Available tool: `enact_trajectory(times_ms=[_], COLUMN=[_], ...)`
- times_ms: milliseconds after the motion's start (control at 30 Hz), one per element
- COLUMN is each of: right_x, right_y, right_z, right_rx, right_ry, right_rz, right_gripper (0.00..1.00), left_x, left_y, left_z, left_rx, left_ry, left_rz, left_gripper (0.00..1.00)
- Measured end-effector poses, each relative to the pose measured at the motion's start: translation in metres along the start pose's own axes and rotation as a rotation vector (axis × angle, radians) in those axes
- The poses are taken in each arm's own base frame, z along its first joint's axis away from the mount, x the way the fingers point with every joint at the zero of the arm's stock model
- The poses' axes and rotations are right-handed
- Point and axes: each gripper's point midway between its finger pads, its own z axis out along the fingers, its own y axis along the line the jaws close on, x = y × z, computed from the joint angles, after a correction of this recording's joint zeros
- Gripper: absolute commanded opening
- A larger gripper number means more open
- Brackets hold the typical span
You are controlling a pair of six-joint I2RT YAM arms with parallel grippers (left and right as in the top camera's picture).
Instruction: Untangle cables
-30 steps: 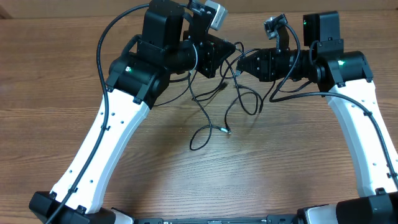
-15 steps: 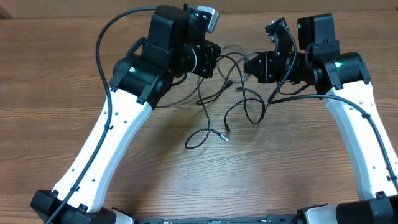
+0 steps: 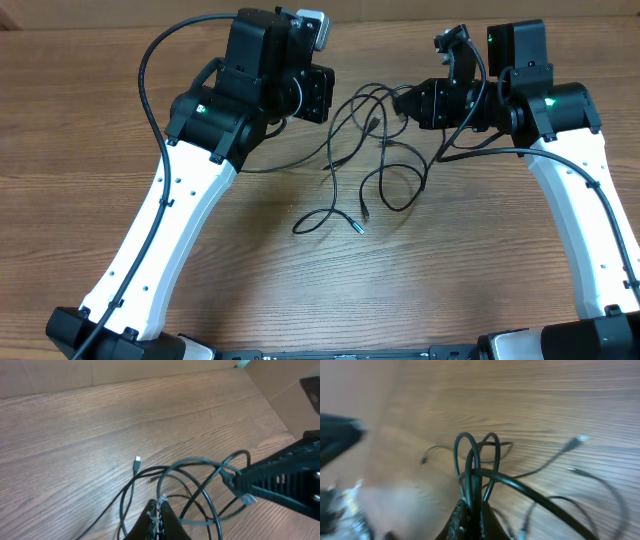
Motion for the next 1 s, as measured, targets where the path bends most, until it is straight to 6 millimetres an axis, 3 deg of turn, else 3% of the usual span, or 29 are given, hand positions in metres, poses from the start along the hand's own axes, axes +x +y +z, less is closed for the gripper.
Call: enact_trajectory(times_ms=[67, 233, 400, 600, 867, 933, 1000], right_x=[0.0, -0.003, -0.002, -0.001, 0.0, 0.005, 0.017], right_y=[0.015, 0.044, 0.057, 0.063, 0.059, 0.046, 0.018], right_z=[-0.001, -0.006, -0.01, -0.012, -0.01, -0.006, -0.001], right_rx=[-0.087, -0.256, -0.332, -0.371, -0.346, -0.271, -0.103], right_ry=[0.003, -0.004, 0.003, 0.007, 0.009, 0.029, 0.068], right_rz=[-0.02, -0.062, -0.073, -0.077, -0.071, -0.043, 0.004], right_gripper=[0.04, 0.04, 0.04, 0.04, 0.06, 0.2, 0.23], left_x=[0.005, 0.014, 0.024, 0.04, 0.045, 0.049, 0.056], left_y=[0.001, 0.004, 0.01, 0.021, 0.022, 0.022, 0.024], left_z=[0.0, 0.001, 0.016, 0.043, 0.045, 0.044, 0.043], left_rx=[-0.005, -0.013, -0.025, -0.041, -0.038, -0.041, -0.051], left_ry=[0.021, 0.056, 0.103, 0.171, 0.194, 0.209, 0.239], left_rz=[-0.006, -0.02, -0.035, -0.055, -0.061, -0.065, -0.074], left_gripper=[0.22, 0.36, 0.35, 0.27, 0.31, 0.33, 0.38])
